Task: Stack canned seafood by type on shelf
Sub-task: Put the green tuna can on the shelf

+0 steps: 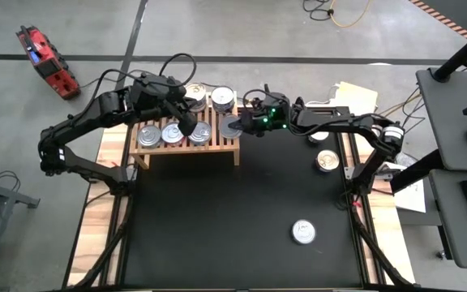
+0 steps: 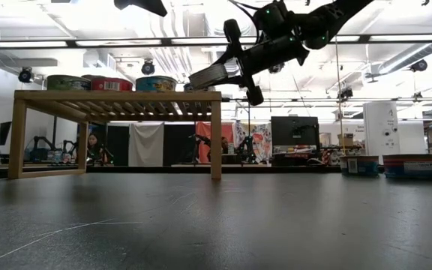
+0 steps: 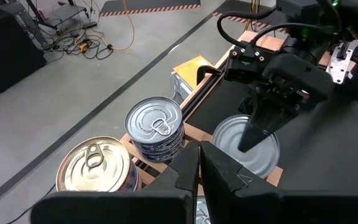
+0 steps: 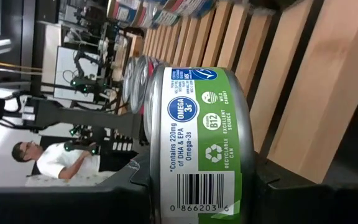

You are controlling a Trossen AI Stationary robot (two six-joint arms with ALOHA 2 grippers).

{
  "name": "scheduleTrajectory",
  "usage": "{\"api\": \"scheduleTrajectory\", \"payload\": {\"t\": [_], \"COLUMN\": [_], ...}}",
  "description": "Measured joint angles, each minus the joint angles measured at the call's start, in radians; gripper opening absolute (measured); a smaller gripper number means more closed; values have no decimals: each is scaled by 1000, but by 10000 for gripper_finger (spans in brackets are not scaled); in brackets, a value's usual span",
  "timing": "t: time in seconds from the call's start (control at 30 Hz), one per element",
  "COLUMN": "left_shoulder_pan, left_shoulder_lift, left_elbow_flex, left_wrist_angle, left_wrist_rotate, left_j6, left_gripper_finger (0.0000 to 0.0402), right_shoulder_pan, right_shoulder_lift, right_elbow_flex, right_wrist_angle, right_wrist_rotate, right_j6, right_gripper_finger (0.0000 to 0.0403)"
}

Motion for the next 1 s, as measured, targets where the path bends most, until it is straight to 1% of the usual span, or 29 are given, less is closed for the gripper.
{"api": "scheduleTrajectory", "payload": {"t": [0.2,0.33,0.63,0.67,0.83,1.0], "left_shoulder_pan": [0,0,0,0,0,0], "left_shoulder_lift": [0,0,0,0,0,0], "left_elbow_flex": [0,0,0,0,0,0], "left_wrist_angle": [0,0,0,0,0,0], "left_wrist_rotate": [0,0,0,-1,-2,-2], "left_j6": [0,0,0,0,0,0], "left_gripper_finger": [0,0,0,0,0,0], "right_shoulder_pan": [8,7,7,7,7,7], "right_shoulder_lift": [0,0,0,0,0,0], "right_elbow_flex": [0,0,0,0,0,0], "right_wrist_angle": [-2,-23,-53,-52,-53,-54], "right_wrist_rotate": [1,27,26,26,26,25], "right_j6": [-1,-11,-24,-24,-27,-29], "right_gripper_finger": [121,121,122,129,197,232]}}
